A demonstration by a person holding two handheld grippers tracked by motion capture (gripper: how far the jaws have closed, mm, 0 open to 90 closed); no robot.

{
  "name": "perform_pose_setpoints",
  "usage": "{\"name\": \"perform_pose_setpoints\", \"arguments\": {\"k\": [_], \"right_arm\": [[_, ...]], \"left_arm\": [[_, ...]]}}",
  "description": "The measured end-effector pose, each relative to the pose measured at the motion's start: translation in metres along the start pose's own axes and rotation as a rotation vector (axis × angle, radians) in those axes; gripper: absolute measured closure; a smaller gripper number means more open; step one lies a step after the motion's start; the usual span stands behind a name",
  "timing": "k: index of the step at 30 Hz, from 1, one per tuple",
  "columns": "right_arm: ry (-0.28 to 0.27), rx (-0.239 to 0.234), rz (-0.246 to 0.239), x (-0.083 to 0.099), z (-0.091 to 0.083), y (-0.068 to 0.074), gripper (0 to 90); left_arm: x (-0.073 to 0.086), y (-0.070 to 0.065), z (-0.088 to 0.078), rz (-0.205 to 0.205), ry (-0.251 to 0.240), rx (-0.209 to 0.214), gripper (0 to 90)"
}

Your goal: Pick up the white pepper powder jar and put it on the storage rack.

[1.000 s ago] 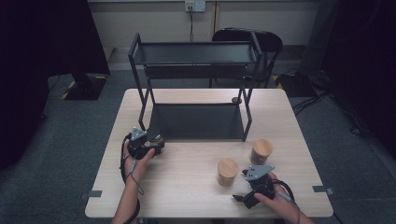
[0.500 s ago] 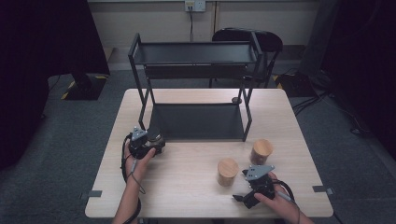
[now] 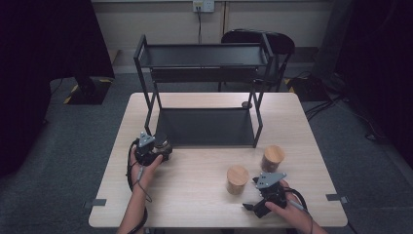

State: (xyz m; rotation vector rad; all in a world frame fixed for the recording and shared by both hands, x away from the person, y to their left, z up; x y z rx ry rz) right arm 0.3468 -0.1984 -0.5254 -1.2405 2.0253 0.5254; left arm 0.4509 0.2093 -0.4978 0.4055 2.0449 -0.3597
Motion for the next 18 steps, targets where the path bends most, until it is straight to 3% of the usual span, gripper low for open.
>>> {"name": "perform_pose_setpoints", "arguments": {"k": [9,18], "right_arm": [[0.0,0.0,0.0,0.0,0.0,0.0,0.0],[0.0,0.0,0.0,0.0,0.0,0.0,0.0]], "left_arm": [[-0.0009,-0.0013,-0.0008,0.017,0.005,-0.003,29.5],[-0.003,-0.0041,-0.0016,0.004,0.014,0.021,30.0]]}}
Point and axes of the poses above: each handheld gripper's, and its own axes: z roughly forward along the jaws, x roughly out of its underside, y roughly to its left, the point moved 2 cm from there along z, roughly forward along the jaws, and after that the axes turned 2 degrees about -y, right-handed, at the moved point
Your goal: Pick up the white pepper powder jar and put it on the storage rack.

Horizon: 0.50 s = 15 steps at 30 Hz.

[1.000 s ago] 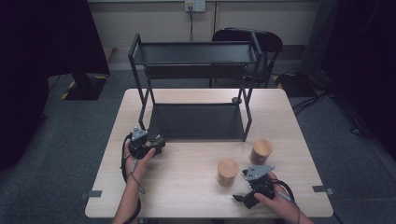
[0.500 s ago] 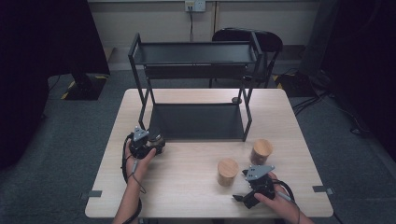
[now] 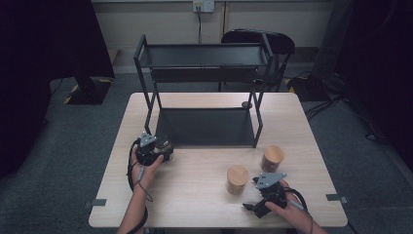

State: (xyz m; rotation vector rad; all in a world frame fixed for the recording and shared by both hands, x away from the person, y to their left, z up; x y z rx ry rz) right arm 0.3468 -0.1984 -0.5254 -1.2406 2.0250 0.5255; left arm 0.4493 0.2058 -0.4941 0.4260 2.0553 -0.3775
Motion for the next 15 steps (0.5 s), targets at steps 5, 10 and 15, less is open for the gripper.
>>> {"name": "perform_pose_setpoints", "arguments": {"k": [5,10,15], "right_arm": [[0.0,0.0,0.0,0.0,0.0,0.0,0.0],[0.0,0.0,0.0,0.0,0.0,0.0,0.0],[0.0,0.0,0.0,0.0,0.0,0.0,0.0]], "left_arm": [[-0.002,0.0002,-0.0015,0.004,0.0,0.006,30.1],[-0.0055,-0.0019,-0.0013,0.012,-0.001,0.019,30.1],[-0.0077,-0.0036,-0.0015,0.018,0.004,0.029,30.2]]}}
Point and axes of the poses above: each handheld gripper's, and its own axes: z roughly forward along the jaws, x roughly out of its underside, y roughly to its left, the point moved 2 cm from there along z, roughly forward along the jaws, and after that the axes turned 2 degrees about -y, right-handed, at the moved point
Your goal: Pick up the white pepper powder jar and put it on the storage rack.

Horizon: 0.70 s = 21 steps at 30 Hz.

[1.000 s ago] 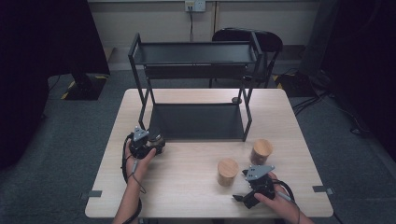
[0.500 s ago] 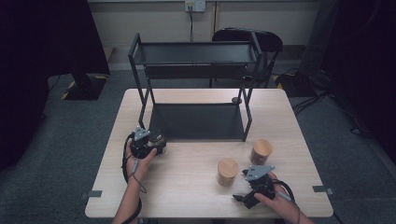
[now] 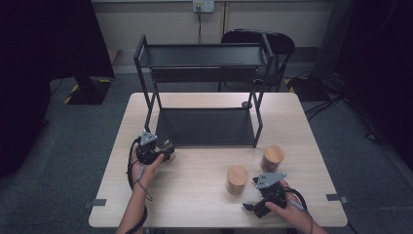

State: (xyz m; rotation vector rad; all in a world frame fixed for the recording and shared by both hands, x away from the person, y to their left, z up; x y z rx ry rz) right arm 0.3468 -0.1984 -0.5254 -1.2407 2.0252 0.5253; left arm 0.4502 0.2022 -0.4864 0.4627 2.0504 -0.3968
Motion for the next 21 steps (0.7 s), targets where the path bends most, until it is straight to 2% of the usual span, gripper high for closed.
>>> {"name": "perform_pose_setpoints", "arguments": {"k": [21], "right_arm": [[0.0,0.0,0.0,0.0,0.0,0.0,0.0]], "left_arm": [[-0.013,-0.01,0.004,0.025,0.023,0.04,30.4]]}}
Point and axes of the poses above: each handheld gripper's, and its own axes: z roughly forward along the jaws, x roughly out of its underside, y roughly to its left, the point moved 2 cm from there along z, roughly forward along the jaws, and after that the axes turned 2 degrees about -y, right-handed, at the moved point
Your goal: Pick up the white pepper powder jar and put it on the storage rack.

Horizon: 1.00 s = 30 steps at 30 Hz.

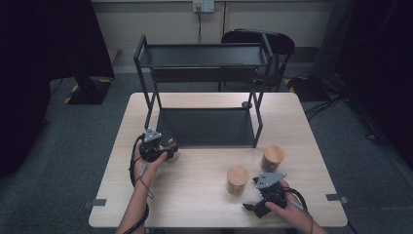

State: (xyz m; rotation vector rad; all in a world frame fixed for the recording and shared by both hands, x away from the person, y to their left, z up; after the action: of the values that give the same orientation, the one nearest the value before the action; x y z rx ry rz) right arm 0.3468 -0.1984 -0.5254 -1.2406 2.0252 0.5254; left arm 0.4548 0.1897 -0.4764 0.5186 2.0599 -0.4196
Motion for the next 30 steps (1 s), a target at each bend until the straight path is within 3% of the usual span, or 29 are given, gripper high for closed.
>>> {"name": "perform_pose_setpoints", "arguments": {"k": [30], "right_arm": [[0.0,0.0,0.0,0.0,0.0,0.0,0.0]], "left_arm": [[-0.029,-0.011,0.014,0.009,0.014,0.039,30.6]]}}
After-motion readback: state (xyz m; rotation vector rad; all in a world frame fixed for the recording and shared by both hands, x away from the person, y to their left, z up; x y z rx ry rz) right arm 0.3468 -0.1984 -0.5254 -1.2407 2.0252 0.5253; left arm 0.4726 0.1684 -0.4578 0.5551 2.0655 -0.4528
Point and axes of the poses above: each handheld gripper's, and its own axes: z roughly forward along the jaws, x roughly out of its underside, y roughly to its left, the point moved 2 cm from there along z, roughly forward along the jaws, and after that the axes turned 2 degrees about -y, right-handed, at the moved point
